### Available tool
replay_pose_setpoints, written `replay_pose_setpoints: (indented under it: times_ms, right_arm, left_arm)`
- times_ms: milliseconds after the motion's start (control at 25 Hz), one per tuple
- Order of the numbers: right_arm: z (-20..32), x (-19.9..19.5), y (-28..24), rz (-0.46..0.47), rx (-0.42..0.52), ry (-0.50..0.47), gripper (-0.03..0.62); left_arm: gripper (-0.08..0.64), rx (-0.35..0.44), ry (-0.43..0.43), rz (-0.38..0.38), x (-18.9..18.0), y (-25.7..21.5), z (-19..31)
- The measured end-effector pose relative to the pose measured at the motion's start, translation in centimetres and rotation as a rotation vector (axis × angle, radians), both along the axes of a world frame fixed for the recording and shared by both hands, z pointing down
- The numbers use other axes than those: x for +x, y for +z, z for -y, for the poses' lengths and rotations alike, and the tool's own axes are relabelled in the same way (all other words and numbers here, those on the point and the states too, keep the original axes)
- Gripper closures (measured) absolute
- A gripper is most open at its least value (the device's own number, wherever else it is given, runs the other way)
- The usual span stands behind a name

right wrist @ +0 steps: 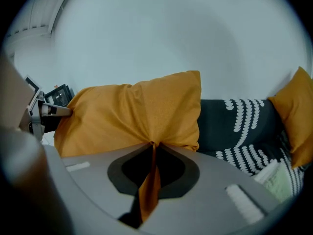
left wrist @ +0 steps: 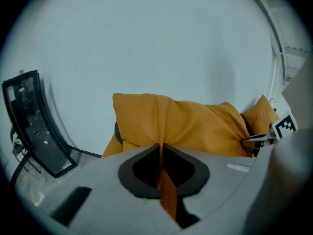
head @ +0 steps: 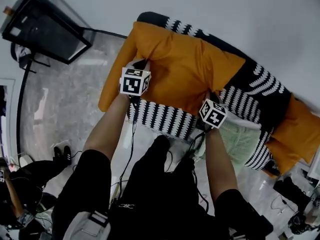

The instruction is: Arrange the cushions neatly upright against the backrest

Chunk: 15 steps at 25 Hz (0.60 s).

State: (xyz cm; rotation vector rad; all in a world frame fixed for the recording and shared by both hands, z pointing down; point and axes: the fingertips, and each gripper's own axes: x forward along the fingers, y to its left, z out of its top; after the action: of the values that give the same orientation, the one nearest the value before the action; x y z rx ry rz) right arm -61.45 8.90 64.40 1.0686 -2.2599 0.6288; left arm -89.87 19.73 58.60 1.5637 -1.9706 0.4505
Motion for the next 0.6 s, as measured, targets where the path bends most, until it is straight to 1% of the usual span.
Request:
replay_pose_setpoints:
  times_ms: [160, 360, 480, 600]
  right_arm:
    - [1.3, -5.4, 3.8, 0.003, -0.007, 0.001, 0.572]
    - [4.2, -7.9, 7.8, -0.034, 0.007, 0.018, 0.569]
    - [5.1, -10.4, 10.7, -0.043, -0.004, 0.016, 0.569]
    - [5.4, -11.8, 13.0, -0.057, -0.005, -0.002, 0.568]
  left_arm:
    - [0.545, 0.009, 0.04, -0.007, -5.7, 3.8, 2.5]
    - [0.545, 0.012, 0.061, -0.006, -8.5, 8.0, 6.2]
    - [0.545, -0.015, 0.068, -0.016, -11.2, 11.5, 7.2]
    - [0.545, -0.046, 0.076, -0.019, -12.8, 14.8, 7.8]
